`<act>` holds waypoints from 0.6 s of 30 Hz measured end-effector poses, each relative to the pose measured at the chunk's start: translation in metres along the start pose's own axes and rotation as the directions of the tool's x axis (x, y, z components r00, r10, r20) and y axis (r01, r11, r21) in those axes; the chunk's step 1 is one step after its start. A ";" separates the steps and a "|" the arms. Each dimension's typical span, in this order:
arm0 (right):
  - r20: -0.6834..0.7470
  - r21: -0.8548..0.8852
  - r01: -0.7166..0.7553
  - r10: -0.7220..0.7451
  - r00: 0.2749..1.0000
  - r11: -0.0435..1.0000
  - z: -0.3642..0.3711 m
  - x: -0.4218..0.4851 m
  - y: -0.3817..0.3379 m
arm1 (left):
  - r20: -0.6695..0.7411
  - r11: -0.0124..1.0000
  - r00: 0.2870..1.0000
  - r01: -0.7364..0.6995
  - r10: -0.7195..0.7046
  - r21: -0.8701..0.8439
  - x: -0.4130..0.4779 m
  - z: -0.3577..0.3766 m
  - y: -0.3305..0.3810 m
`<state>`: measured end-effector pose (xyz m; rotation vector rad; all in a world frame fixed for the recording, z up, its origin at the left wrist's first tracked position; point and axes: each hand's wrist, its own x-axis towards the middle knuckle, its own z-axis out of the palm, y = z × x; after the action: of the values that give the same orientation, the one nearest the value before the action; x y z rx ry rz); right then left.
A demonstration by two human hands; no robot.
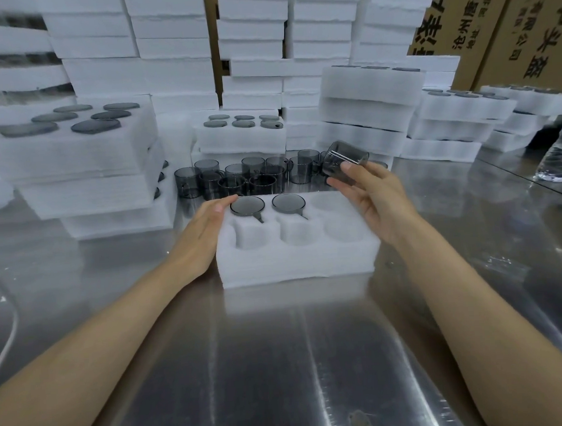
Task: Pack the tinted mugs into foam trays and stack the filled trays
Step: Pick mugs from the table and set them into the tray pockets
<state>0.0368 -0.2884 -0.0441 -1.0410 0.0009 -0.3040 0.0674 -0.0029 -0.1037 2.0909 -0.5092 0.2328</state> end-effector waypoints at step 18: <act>-0.049 -0.635 0.022 -0.069 0.996 0.773 0.001 -0.005 0.003 | -0.009 0.999 1.000 0.025 -0.026 -0.047 0.003 0.001 -0.002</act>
<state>0.0325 -0.2848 -0.0473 -1.7117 0.1532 -0.3972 0.0708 -0.0039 -0.1048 2.0479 -0.4775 0.2145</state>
